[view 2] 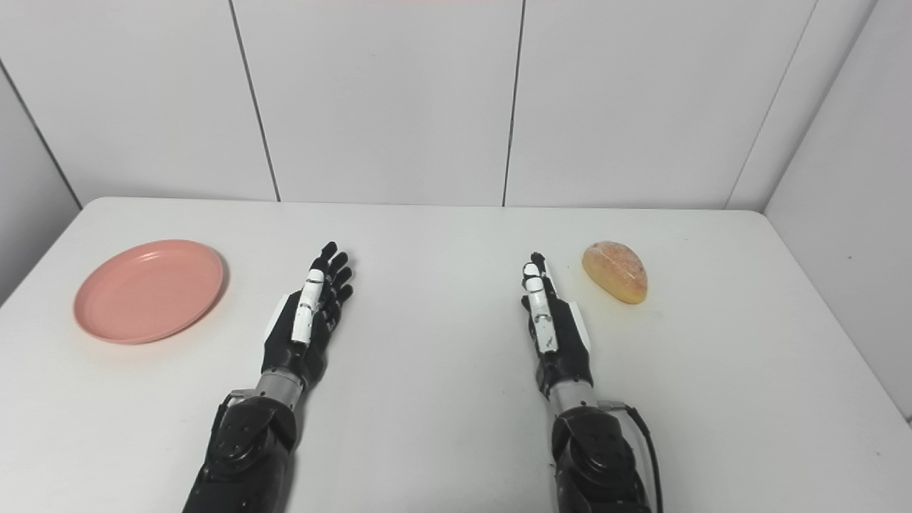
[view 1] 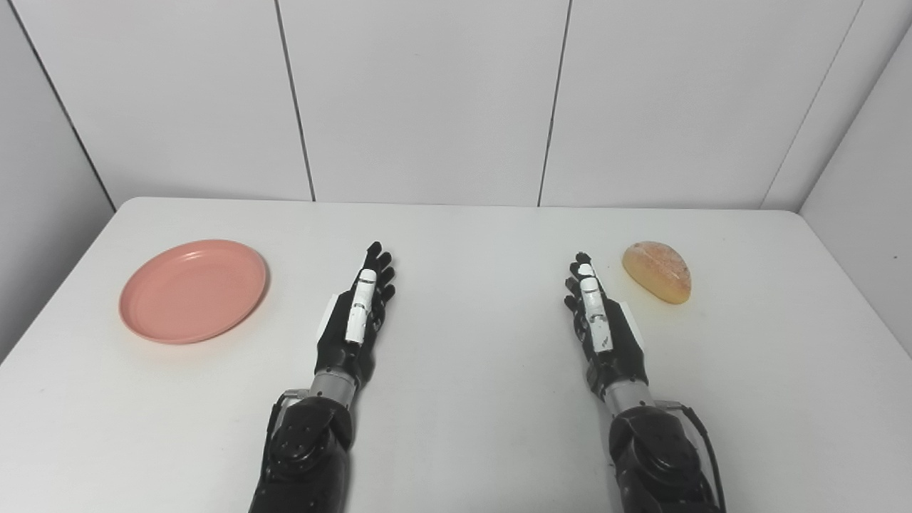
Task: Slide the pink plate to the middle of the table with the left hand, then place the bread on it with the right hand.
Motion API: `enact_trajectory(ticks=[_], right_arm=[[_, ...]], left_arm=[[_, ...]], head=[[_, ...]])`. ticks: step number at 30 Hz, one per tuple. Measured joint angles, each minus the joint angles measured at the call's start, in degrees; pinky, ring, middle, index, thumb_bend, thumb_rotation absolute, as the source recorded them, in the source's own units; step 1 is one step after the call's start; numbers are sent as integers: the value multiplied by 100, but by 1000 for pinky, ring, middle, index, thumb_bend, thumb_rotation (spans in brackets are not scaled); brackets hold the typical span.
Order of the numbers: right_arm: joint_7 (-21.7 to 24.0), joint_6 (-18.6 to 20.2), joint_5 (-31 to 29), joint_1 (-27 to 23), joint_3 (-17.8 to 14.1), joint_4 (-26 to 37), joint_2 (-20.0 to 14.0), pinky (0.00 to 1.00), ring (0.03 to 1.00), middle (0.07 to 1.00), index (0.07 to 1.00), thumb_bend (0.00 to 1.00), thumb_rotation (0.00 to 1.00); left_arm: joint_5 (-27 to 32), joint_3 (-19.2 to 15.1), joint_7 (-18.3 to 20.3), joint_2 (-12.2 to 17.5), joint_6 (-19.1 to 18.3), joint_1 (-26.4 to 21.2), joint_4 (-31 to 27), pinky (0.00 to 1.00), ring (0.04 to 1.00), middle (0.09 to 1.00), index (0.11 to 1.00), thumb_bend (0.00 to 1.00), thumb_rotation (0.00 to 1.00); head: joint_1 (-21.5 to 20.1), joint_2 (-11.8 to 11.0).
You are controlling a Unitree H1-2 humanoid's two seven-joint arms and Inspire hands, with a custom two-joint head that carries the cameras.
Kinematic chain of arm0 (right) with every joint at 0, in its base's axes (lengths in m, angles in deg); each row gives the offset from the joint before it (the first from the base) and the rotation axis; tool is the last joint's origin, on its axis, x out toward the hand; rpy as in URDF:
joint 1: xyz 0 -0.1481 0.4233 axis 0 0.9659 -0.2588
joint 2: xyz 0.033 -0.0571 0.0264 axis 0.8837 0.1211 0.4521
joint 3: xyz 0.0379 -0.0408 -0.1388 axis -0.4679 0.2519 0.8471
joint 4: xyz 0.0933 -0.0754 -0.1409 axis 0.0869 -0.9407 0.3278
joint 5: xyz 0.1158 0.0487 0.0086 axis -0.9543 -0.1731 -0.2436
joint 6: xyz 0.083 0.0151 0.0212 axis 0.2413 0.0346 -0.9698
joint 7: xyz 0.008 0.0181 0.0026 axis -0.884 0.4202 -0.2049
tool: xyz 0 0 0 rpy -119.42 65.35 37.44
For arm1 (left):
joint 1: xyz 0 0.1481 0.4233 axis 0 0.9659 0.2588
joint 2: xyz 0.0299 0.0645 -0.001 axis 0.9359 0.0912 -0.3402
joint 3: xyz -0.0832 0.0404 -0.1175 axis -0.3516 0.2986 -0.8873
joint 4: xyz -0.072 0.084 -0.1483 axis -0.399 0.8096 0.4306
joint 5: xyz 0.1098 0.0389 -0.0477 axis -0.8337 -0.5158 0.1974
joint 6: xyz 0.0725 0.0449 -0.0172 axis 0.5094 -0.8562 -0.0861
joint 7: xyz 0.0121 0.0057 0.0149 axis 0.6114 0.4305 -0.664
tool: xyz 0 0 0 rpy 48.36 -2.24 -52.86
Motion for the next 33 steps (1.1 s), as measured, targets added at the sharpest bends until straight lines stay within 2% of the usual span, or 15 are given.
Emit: enact_trajectory(ticks=[25,27,31,33], right_arm=[[25,0,7,0,7,1,-13,1000,999,1000,1000,634,996],[25,0,7,0,4,2,-14,1000,1000,1000,999,631,999],[37,1,-66,3,-53,8,-36,1000,998,1000,991,639,990],[107,1,-163,8,-98,5,-92,1000,981,989,974,644,937]], left_arm=[[-3,1,2,-1,1,0,1,1000,1000,995,984,421,1000],[-7,4,-1,-4,1,0,0,1000,1000,994,981,426,1000],[-10,-17,-111,-79,-28,4,-43,1000,1000,973,953,418,1000],[-24,-32,-247,-164,-49,8,-73,1000,997,969,949,408,1000]], head=[[35,18],[446,-52],[747,-114],[1403,-307]])
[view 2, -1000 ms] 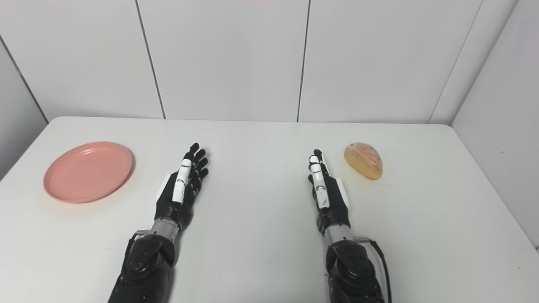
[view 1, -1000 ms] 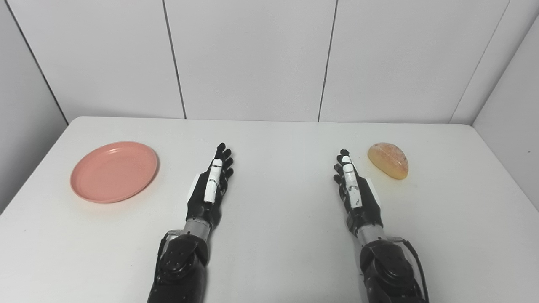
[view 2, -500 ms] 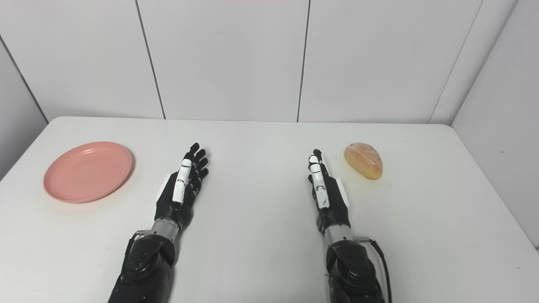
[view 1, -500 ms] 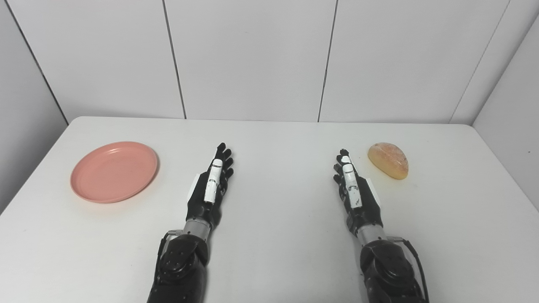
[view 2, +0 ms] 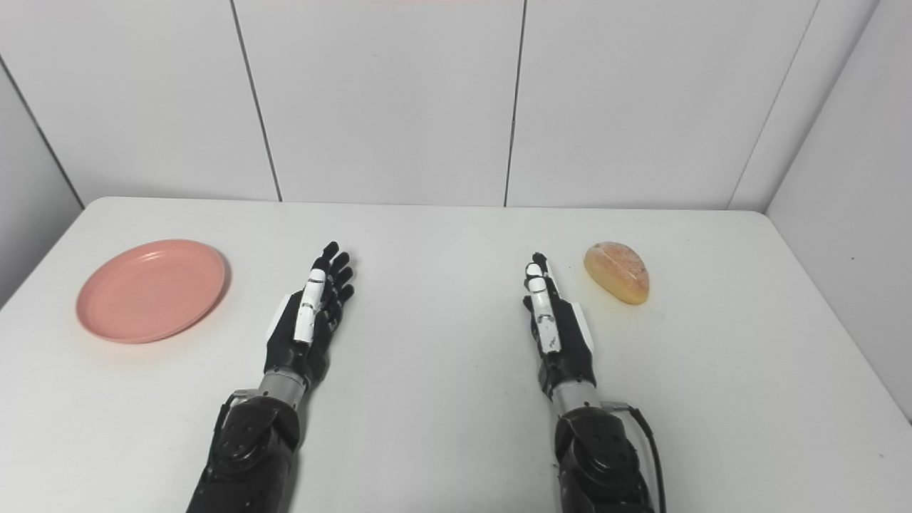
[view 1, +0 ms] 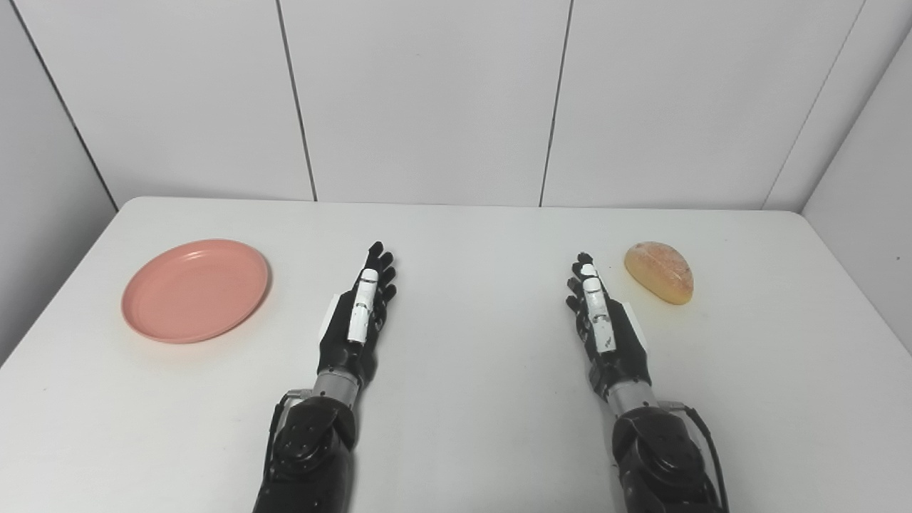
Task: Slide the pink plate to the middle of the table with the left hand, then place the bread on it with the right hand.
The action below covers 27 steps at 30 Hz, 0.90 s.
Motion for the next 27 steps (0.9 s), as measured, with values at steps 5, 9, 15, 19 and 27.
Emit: enact_trajectory(ticks=[5,9,15,19,27], right_arm=[[110,-8,-199,37,-185,-17,-139,1000,981,989,972,644,927],[339,-306,-285,36,-208,-226,-330,1000,997,1000,981,681,934],[470,-635,-407,-19,-270,-470,-390,1000,999,1000,979,675,945],[550,-667,-445,-63,-292,-556,-471,1000,998,1000,981,667,947],[557,-768,-474,-127,-324,-673,-514,1000,996,1000,974,655,956]], left_arm=[[-91,-107,-278,-196,3,-18,-22,1000,993,959,940,432,1000],[25,-379,-412,-243,35,-147,-21,968,944,927,907,491,1000],[151,-899,-734,-67,178,-603,-69,891,865,853,835,503,1000],[251,-1231,-958,85,448,-858,-67,879,856,848,831,537,1000],[269,-1614,-1384,384,548,-947,-47,797,777,758,737,564,1000]], head=[[496,-186],[864,-361],[1049,-466],[1128,-528],[1208,-572]])
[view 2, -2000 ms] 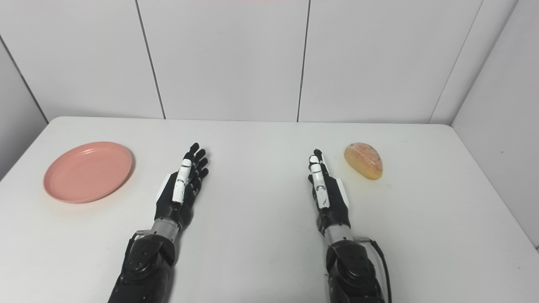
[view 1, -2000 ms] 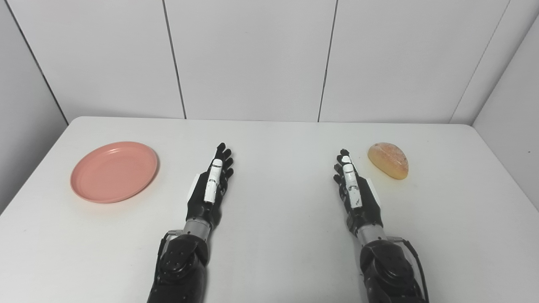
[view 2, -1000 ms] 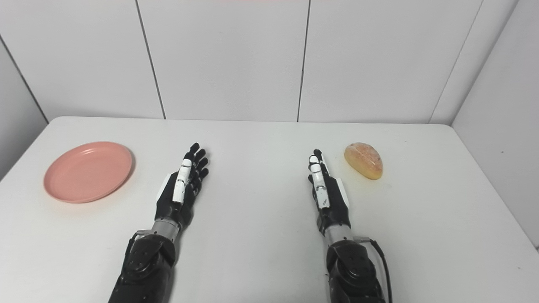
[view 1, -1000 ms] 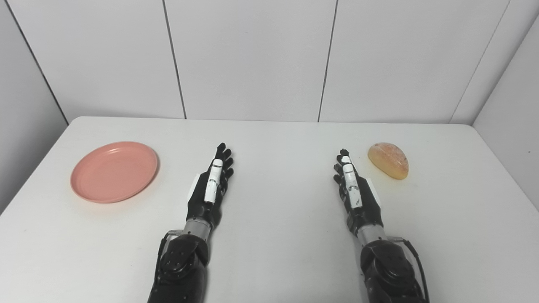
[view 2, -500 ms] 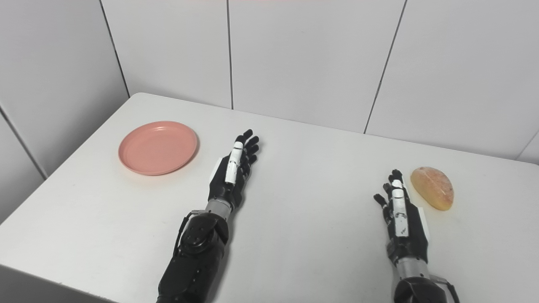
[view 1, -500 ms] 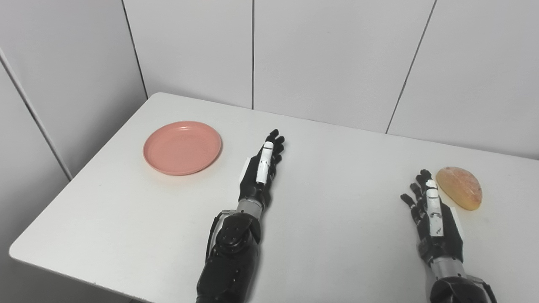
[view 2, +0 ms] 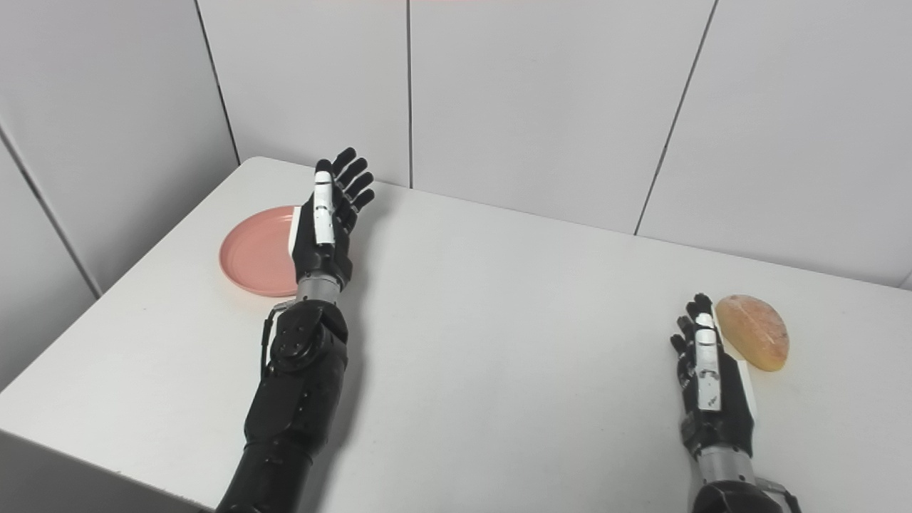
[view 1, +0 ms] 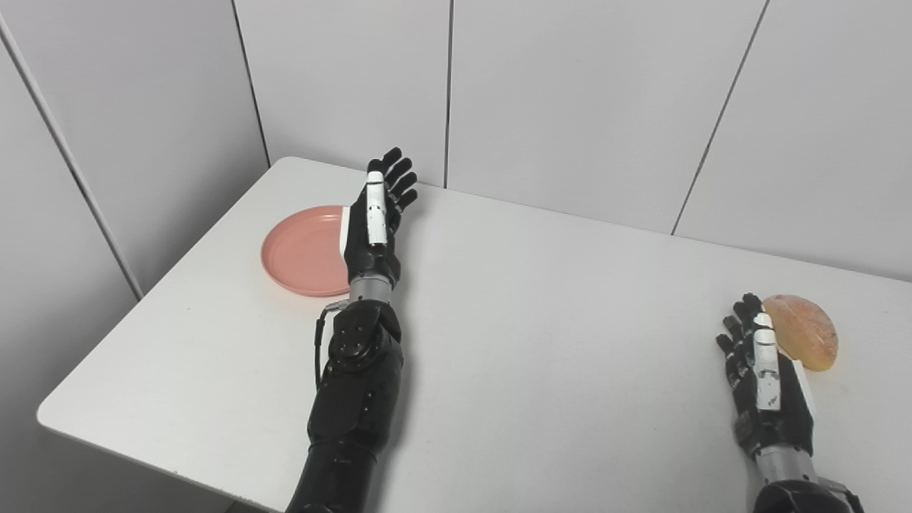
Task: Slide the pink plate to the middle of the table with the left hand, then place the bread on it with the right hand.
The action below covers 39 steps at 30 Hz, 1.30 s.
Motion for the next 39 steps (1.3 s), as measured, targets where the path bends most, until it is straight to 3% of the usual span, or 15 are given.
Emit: enact_trajectory(ticks=[9,18,33,39], right_arm=[[12,-2,-5,0,13,-2,-47,1000,1000,1000,983,671,976],[63,-2,-18,3,-8,-23,-133,1000,1000,1000,984,664,962],[37,-1,6,27,-8,17,-143,1000,995,996,974,655,966],[8,0,2,58,-10,68,-133,1000,994,992,970,652,954]], left_arm=[[-82,-296,-594,261,112,-127,-47,759,729,708,696,567,1000],[-131,-599,-920,785,104,-126,-181,773,728,707,704,522,1000],[-132,-944,-1281,1285,108,-24,609,798,766,746,746,502,1000],[-121,-940,-1276,1320,89,-23,937,809,766,749,745,490,1000]], head=[[140,-26],[202,-53],[202,-35],[202,-18]])
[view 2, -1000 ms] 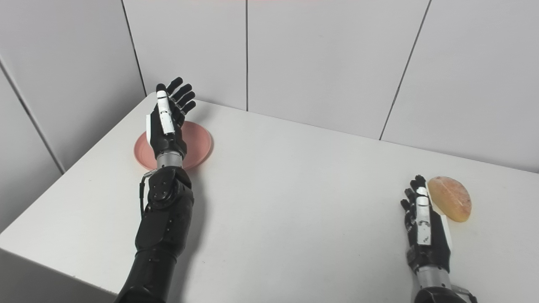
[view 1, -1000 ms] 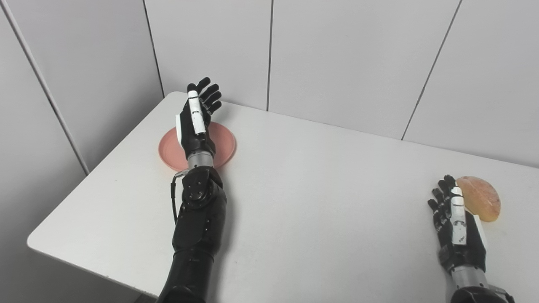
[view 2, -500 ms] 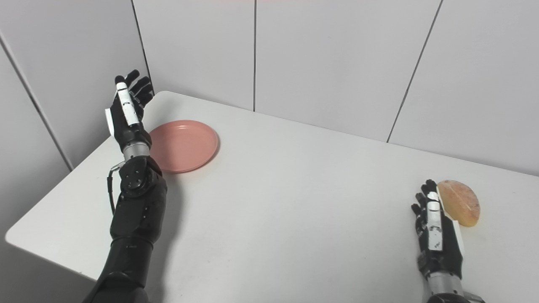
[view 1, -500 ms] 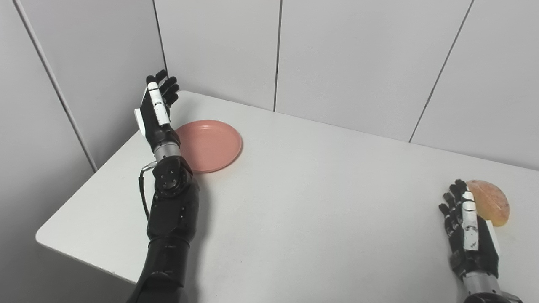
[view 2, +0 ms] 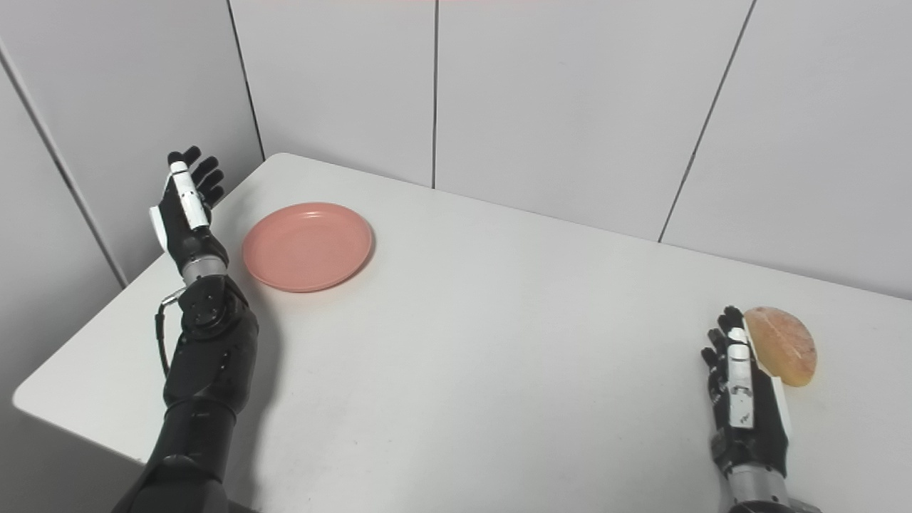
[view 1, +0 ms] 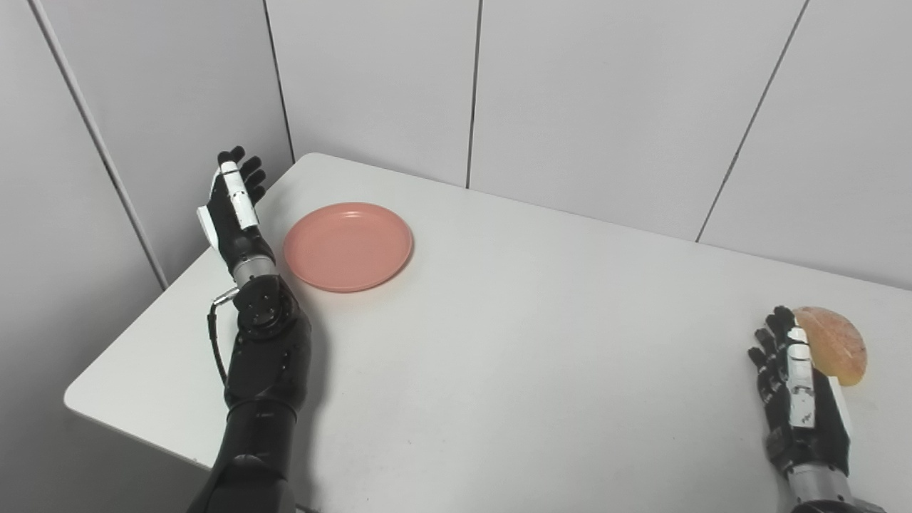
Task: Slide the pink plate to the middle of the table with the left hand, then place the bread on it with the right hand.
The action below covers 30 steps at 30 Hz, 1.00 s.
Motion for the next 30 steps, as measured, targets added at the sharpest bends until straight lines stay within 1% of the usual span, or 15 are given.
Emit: enact_trajectory(ticks=[4,7,9,11,16,17,22,27,30], right_arm=[[-13,2,-14,26,2,45,2,1000,994,992,970,651,960],[-22,16,-18,64,2,106,8,1000,995,992,969,656,954],[-37,25,-16,77,2,125,9,1000,994,991,968,663,953],[-41,31,-20,83,2,135,15,1000,996,993,970,651,949],[-48,47,-24,111,9,184,31,1000,1000,998,976,647,962],[-49,61,-24,114,10,188,31,1000,1000,995,974,653,960],[-61,129,-26,128,9,220,33,1000,999,995,975,655,958],[-119,156,-23,140,10,300,69,1000,985,985,964,658,950],[-138,179,-23,140,16,313,73,1000,995,991,970,653,973]], left_arm=[[-4,24,3,7,-5,0,313,798,761,745,743,500,1000],[5,37,43,6,-4,-8,486,792,758,744,735,483,1000],[4,96,58,3,-6,-8,605,789,754,740,731,482,1000],[4,142,102,-3,-14,-8,675,796,760,748,743,485,1000],[52,329,319,-22,-121,-8,701,808,780,763,757,482,1000],[79,352,361,-29,-147,-8,723,813,785,765,759,497,1000],[250,391,539,-55,-259,-50,749,801,775,758,761,503,1000],[454,394,673,-99,-516,-143,737,795,772,752,753,503,1000],[523,406,712,-159,-708,-181,639,800,777,756,762,498,1000]], head=[[0,9],[-9,18],[-9,18],[-17,26],[-26,35],[-26,35],[-44,53],[-62,79],[-70,88]])
